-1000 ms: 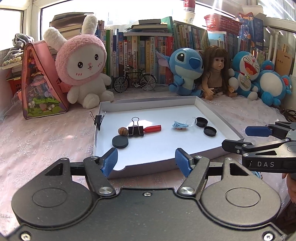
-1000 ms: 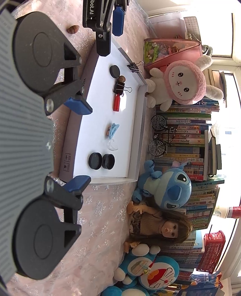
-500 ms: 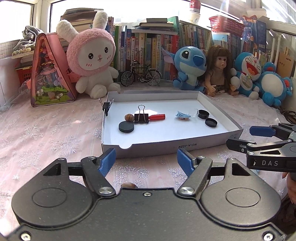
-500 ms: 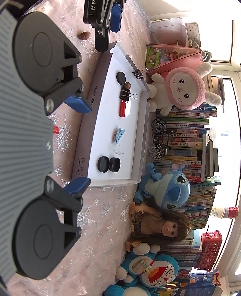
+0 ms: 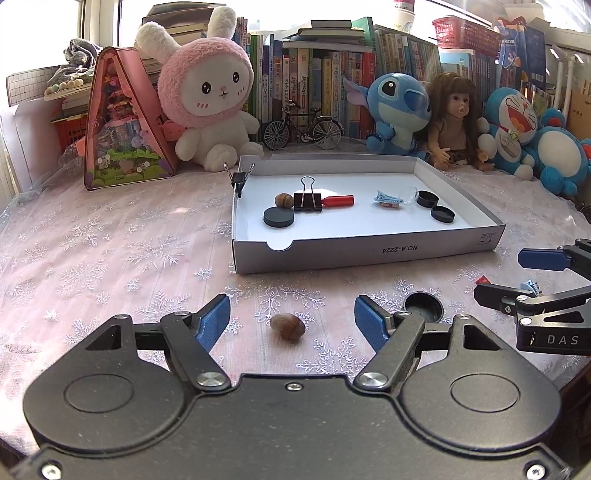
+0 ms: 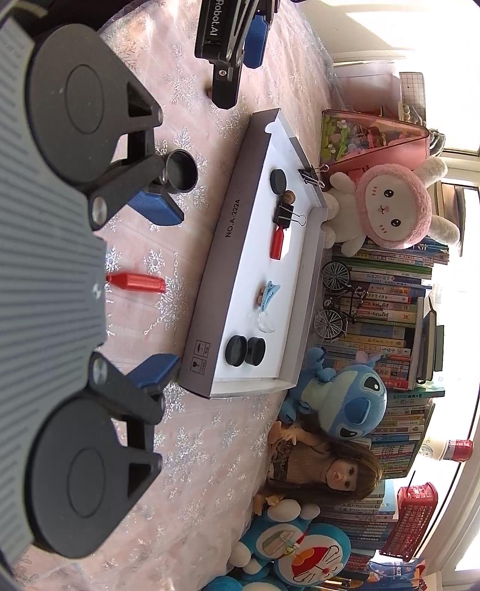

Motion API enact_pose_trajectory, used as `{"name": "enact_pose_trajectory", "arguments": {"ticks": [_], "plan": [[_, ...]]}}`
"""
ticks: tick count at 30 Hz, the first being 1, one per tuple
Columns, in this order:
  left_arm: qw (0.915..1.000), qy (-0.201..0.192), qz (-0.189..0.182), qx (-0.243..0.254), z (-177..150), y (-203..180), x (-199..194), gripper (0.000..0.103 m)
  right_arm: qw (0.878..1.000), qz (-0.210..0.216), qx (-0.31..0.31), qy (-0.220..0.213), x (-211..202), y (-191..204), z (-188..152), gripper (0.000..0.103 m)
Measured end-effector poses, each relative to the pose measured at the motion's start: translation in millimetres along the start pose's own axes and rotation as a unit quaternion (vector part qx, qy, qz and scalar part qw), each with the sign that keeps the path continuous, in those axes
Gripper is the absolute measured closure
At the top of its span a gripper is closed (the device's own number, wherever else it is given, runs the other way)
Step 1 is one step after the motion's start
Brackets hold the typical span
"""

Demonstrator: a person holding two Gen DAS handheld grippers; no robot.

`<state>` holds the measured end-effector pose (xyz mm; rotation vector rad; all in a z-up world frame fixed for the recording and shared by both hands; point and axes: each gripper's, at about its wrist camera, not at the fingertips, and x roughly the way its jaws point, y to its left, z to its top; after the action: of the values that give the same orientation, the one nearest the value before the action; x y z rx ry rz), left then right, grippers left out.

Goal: Organize rigid objects
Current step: 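Close the left tool on a brown nut while the right tool grasps a black lid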

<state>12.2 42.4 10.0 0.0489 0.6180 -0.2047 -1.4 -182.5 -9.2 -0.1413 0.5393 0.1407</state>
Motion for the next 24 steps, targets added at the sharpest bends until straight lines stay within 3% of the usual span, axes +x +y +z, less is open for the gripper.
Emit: {"name": "enact_pose_trajectory", "arguments": {"ticks": [11,24], "plan": [[0.9998,0.02,0.0,-0.004,-7.2,0.1,10.4,0.033,0.999,0.032,-0.006,0.0,-2.4,15.0,-5.5,0.018],[0.9996,0.026,0.008,0.0,-10.8,-0.2,16.1,0.046,0.998,0.064,-0.021,0.006,8.6,38.8,-5.4,0.018]]}}
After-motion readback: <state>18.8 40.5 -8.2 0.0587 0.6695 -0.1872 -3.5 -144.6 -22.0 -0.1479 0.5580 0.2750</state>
